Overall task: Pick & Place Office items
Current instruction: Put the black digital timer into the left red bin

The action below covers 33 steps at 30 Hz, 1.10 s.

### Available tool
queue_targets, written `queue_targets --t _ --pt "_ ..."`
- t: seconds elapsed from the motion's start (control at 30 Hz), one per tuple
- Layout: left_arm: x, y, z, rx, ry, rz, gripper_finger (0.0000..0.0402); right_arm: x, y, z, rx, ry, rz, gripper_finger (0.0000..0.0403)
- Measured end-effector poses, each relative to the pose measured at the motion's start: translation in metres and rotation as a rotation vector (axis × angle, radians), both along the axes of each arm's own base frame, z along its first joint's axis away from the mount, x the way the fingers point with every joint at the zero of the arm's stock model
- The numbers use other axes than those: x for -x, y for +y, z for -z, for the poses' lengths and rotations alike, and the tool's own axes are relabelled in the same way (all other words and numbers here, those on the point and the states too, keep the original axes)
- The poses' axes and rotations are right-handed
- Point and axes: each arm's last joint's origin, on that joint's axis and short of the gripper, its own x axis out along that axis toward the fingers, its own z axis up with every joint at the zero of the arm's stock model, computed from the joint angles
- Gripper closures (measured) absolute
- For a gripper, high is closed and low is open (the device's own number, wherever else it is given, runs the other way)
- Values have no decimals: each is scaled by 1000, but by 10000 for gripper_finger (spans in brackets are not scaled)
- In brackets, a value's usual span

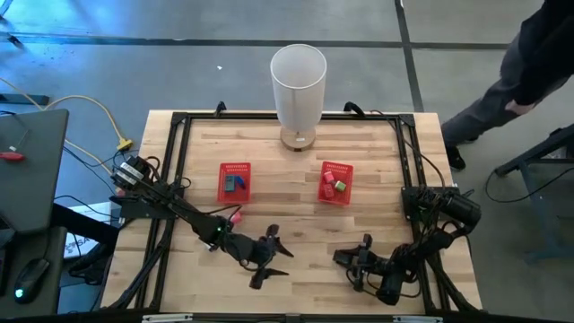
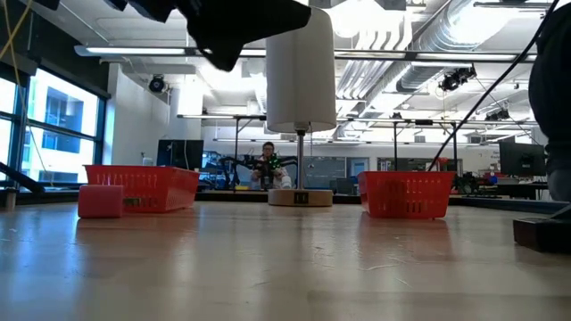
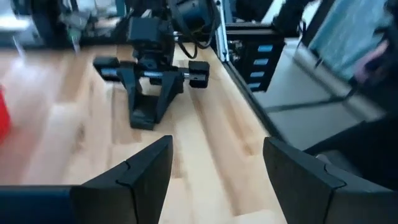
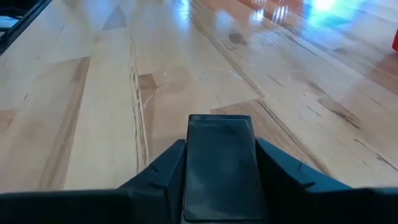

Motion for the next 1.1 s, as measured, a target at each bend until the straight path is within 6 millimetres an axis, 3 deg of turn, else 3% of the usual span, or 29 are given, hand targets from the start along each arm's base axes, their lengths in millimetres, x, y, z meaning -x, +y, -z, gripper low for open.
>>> queue_targets --t 0.33,0.57,0.73,1.1 --pt "-1 3 2 -443 -104 77 157 -22 1 -47 -228 42 -135 262" --pt "-10 0 28 -603 -122 100 157 -49 -9 -58 -222 10 -233 262" --pt "-18 1 44 -495 -97 28 157 -59 -18 -60 -130 -2 -239 262" --pt "-31 24 47 -56 -1 -193 157 -78 -34 -72 147 -82 -245 262"
